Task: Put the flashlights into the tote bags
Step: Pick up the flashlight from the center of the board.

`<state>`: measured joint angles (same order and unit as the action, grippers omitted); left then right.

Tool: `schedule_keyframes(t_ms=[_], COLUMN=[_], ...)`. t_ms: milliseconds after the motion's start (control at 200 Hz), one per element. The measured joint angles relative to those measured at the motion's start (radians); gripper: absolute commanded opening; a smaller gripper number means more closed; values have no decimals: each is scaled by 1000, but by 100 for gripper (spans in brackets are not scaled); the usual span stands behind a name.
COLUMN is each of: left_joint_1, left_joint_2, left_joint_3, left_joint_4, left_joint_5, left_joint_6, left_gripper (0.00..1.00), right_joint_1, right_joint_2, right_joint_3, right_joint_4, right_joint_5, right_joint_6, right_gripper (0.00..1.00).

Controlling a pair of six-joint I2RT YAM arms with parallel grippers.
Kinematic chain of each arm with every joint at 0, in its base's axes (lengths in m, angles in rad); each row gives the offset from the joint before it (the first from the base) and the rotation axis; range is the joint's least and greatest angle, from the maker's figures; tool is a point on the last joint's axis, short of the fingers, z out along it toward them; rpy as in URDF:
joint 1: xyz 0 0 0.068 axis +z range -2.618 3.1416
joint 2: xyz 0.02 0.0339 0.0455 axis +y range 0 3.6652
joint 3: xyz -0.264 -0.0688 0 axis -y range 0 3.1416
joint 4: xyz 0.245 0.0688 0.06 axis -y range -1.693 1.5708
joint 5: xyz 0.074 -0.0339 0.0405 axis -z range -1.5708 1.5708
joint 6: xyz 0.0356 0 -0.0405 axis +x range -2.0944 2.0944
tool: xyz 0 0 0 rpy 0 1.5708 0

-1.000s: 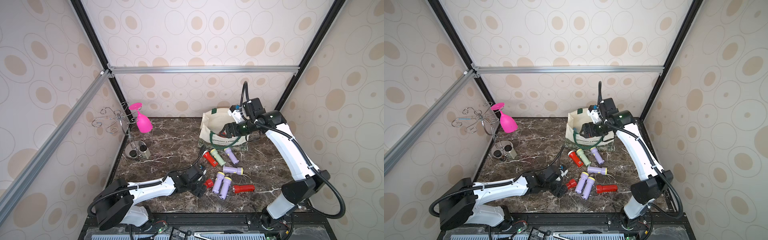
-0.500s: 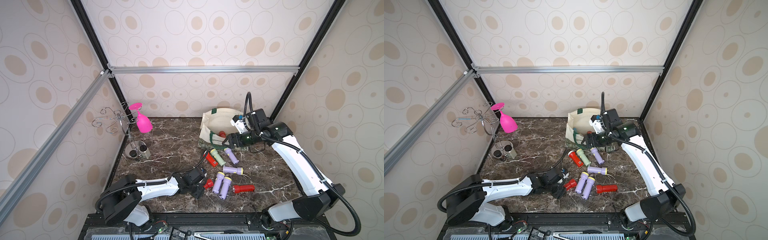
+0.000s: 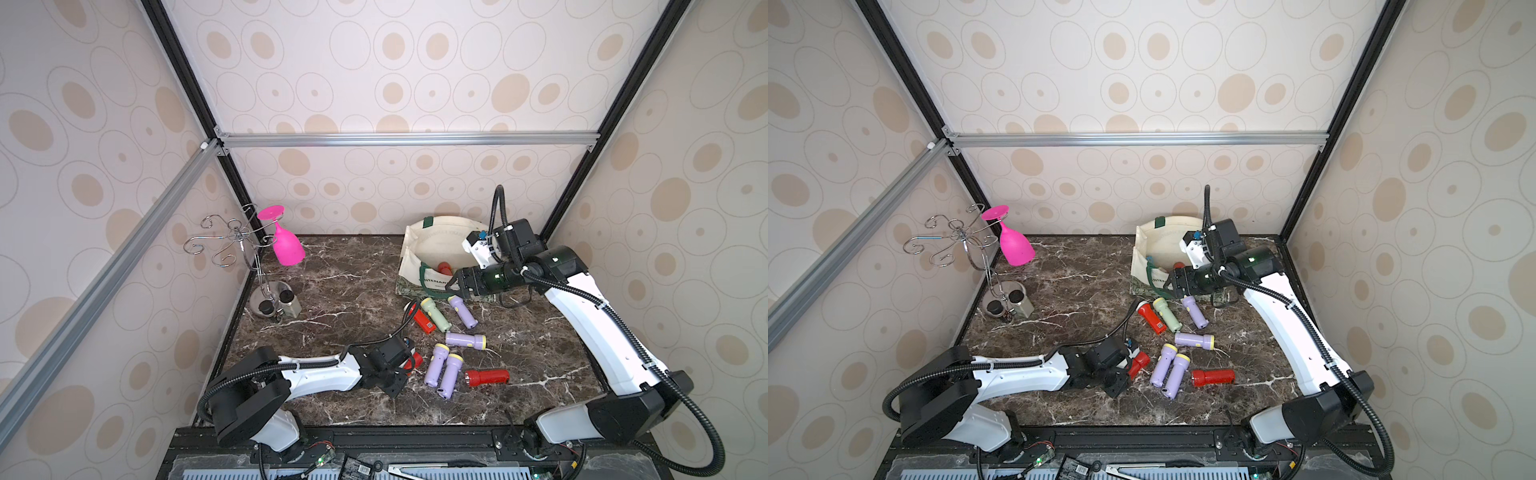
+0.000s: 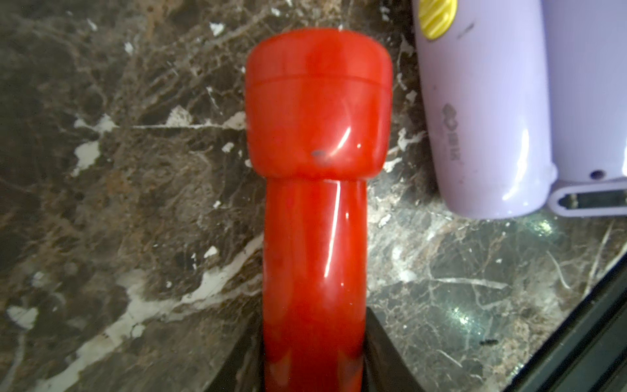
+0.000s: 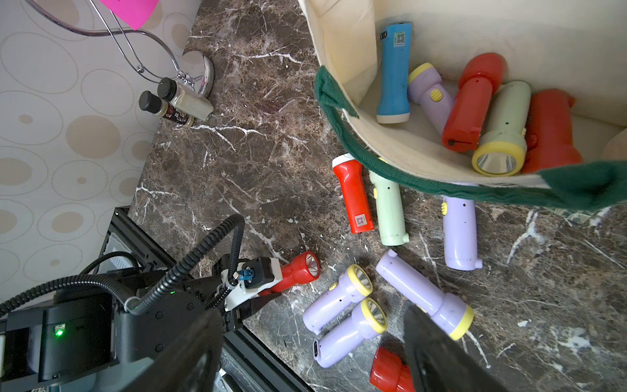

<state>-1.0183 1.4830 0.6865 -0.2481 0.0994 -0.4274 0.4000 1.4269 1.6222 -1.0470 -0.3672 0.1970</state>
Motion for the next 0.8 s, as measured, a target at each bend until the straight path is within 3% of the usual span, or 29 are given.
schedule_keyframes(t_ms=[445,800], left_joint_1=[0,4], left_joint_2=[-64,-192], left_joint_3=[-18,-14], left_joint_4=[22,179], left_joint_5=[-4,-27], left_joint_6=[-67,-228], left_gripper=[18,16], right_joint_1=[0,0], right_joint_2=[-10,-85], right_joint_3=[-29,-56], right_joint_4=[13,59], right_joint_5=[2,-48], right_joint_6=[7,31], right_gripper=[84,83])
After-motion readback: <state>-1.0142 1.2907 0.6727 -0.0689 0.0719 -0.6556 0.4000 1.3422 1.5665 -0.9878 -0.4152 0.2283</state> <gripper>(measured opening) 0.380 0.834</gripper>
